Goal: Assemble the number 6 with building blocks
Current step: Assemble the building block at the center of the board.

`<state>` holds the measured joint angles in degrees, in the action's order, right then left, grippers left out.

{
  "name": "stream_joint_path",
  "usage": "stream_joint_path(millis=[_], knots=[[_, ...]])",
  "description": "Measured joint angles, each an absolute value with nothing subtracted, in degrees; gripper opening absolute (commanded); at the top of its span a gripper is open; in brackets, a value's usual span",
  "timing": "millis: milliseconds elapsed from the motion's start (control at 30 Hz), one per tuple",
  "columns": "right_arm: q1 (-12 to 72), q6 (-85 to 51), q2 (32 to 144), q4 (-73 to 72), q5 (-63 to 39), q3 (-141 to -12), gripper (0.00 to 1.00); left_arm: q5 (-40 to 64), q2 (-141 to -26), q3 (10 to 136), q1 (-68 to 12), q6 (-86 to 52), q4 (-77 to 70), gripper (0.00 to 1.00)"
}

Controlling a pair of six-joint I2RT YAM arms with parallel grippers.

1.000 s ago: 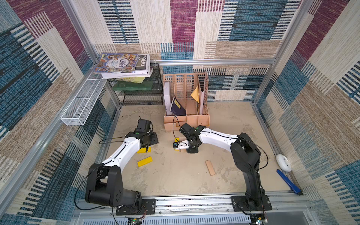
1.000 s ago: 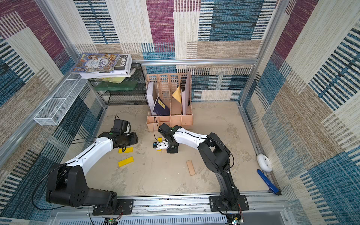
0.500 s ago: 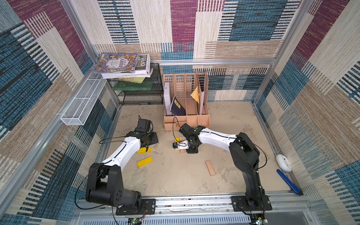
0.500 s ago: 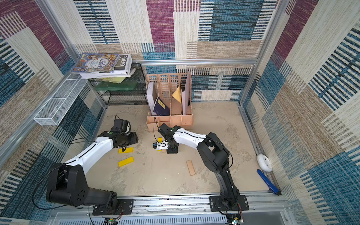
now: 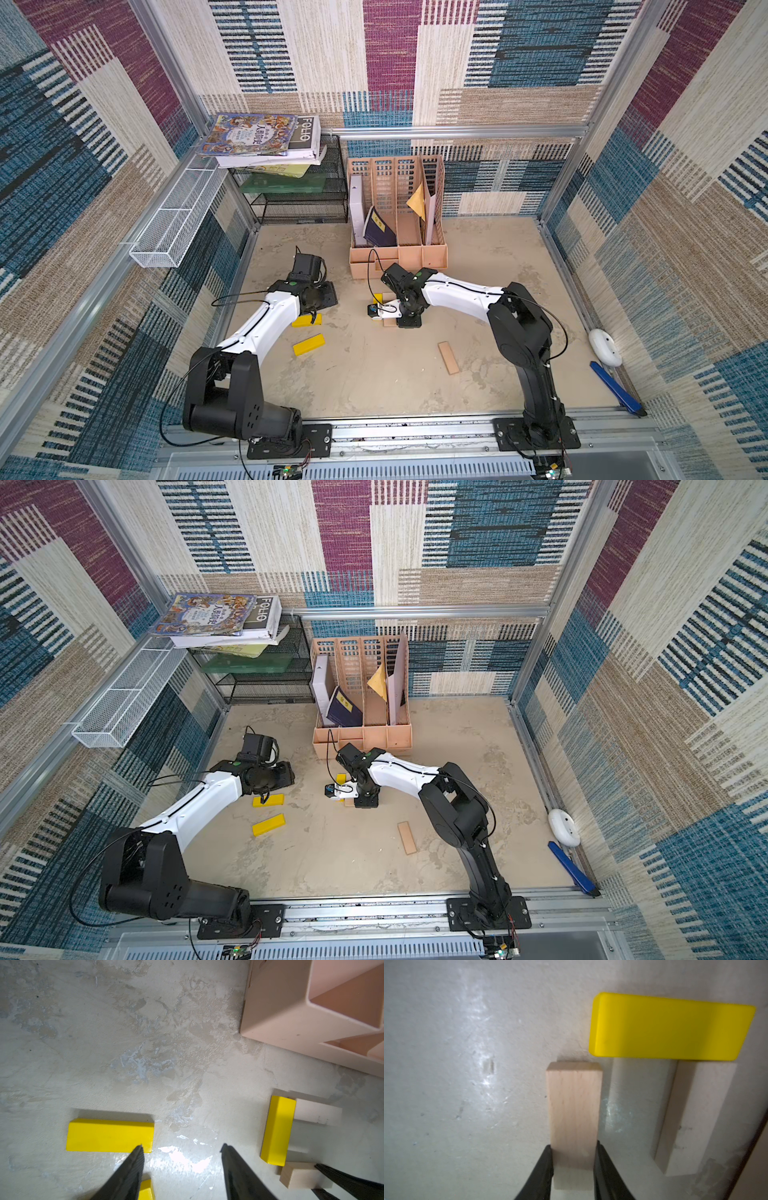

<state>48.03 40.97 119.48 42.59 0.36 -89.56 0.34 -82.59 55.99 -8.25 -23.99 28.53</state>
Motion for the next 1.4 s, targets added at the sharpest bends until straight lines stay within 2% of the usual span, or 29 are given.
stream_joint_path(millis=[300, 467, 500, 600, 967, 1133, 1233, 1400], knots=[[48.0, 40.3, 120.0, 42.7, -0.3, -89.9, 0.34, 0.0, -82.6, 56.0, -8.1, -24.0, 28.5, 0.63], [48.0, 39.9, 120.2, 42.7, -0.3, -90.1, 0.40, 0.0, -82.6, 56.0, -8.1, -24.0, 28.5, 0.63], [48.0, 39.9, 120.3, 42.8, -0.3, -90.0, 0.42, 0.0, -82.6, 56.0, -8.1, -24.0, 28.5, 0.63], [48.0, 39.6, 120.4, 43.0, -0.3, -90.0, 0.70, 0.0, -82.6, 56.0, -8.0, -24.0, 28.5, 0.63], [47.8, 38.1, 119.7, 43.1, 1.3, -91.7, 0.72, 0.0, -82.4, 55.5, -7.9, -24.0, 28.7, 0.63], [46.4, 36.2, 115.2, 44.1, 2.4, -94.1, 0.76, 0.0, -82.3, 55.8, -7.9, -23.8, 28.9, 0.63], [43.1, 32.2, 112.0, 45.1, 4.3, -96.3, 0.78, -0.1, -82.3, 56.3, -7.9, -23.5, 29.0, 0.63], [36.7, 16.3, 111.3, 52.1, 8.0, -99.0, 0.72, -0.3, -82.4, 57.4, -7.9, -23.2, 29.2, 0.63]])
